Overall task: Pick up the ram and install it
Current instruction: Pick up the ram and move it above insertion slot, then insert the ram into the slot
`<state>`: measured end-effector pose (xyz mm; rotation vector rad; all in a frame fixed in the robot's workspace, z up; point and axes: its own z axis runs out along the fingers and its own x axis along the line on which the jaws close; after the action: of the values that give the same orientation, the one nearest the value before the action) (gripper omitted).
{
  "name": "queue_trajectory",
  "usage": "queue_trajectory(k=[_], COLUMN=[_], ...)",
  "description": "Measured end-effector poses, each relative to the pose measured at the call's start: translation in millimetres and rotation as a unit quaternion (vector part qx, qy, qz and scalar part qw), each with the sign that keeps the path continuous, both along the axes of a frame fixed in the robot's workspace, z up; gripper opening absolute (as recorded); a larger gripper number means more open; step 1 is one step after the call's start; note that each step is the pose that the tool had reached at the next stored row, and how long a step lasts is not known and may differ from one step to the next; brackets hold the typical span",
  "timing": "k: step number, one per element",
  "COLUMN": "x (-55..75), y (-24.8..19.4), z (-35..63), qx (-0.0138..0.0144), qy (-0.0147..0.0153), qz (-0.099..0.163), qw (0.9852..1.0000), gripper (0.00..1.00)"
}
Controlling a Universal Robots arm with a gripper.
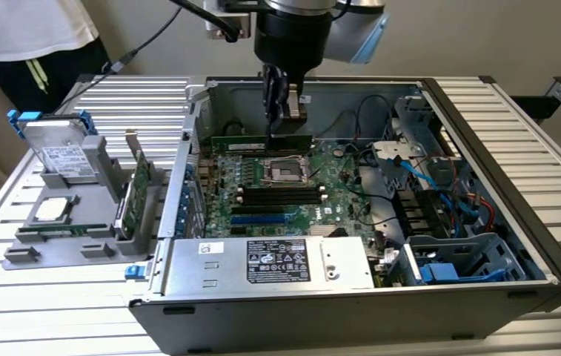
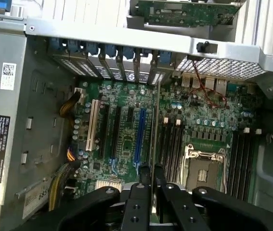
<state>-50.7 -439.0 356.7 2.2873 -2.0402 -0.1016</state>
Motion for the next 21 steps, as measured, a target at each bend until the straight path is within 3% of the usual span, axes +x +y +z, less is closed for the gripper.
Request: queue_trajectory(k=[15,21], x=[32.5,35.6], y=[5.2,8.3], z=[-21.1,-31.9], qx=[0.0006,0.0009], qy=[0.0000,0.0001], qz=[-0.008,-0.016], qw=[1.0000,0.9999], gripper=[0.13,0.13])
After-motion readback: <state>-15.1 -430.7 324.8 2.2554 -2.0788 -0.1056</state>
